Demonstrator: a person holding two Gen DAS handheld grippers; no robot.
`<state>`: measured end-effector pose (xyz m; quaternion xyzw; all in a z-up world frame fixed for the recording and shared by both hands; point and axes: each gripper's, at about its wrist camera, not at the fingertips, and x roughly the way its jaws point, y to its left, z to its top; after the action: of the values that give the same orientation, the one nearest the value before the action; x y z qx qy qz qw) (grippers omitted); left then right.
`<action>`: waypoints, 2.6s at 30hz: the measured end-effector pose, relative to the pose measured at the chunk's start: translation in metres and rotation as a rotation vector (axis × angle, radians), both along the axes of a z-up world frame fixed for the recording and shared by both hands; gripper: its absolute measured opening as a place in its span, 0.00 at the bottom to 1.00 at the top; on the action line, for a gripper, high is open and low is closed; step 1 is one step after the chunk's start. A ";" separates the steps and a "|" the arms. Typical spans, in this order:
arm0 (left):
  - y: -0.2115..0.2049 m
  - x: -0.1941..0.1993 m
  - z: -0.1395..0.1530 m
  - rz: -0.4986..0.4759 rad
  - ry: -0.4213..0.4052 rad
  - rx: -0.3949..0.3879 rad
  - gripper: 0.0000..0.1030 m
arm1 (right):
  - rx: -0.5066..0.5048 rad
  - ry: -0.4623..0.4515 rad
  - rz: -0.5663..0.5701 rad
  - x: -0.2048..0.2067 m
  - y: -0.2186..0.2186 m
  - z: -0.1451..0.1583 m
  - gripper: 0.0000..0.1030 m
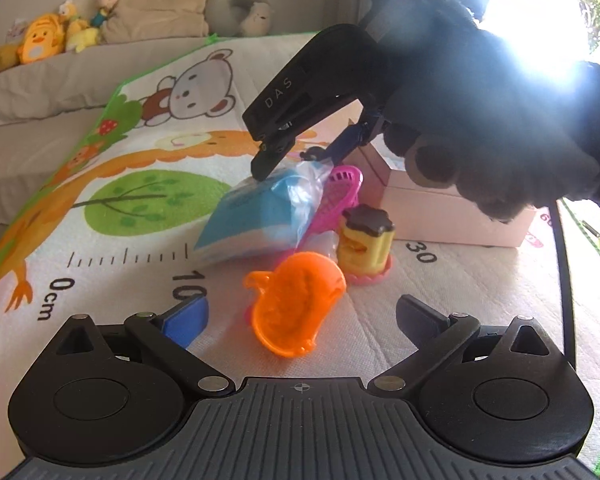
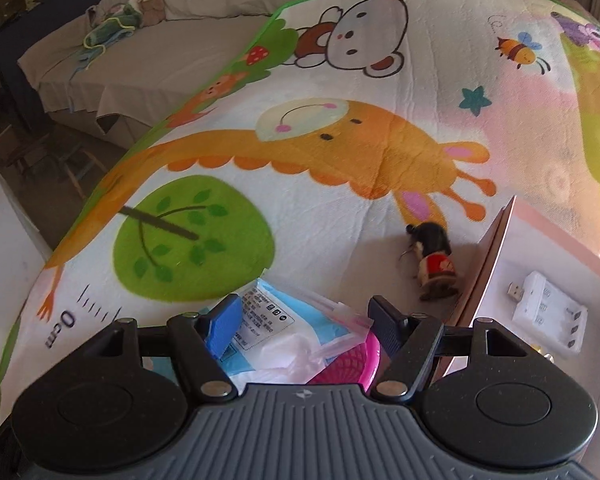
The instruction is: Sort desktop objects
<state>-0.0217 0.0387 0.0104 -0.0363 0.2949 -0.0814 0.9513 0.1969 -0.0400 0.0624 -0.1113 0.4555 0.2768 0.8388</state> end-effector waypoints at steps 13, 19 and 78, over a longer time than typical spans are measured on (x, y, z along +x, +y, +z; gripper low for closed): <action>-0.029 -0.005 -0.006 -0.126 0.090 -0.042 1.00 | 0.063 -0.130 0.028 -0.104 -0.080 0.035 0.76; -0.069 0.003 -0.007 -0.236 0.110 -0.033 1.00 | 0.041 -0.232 -0.101 -0.128 -0.138 0.044 0.81; -0.071 0.036 0.005 -0.134 0.142 0.081 1.00 | 0.142 -0.215 -0.407 -0.166 -0.225 -0.054 0.66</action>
<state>0.0142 -0.0319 0.0153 0.0163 0.3664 -0.1300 0.9212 0.0306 -0.2647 0.0088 0.0134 0.3561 0.1199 0.9266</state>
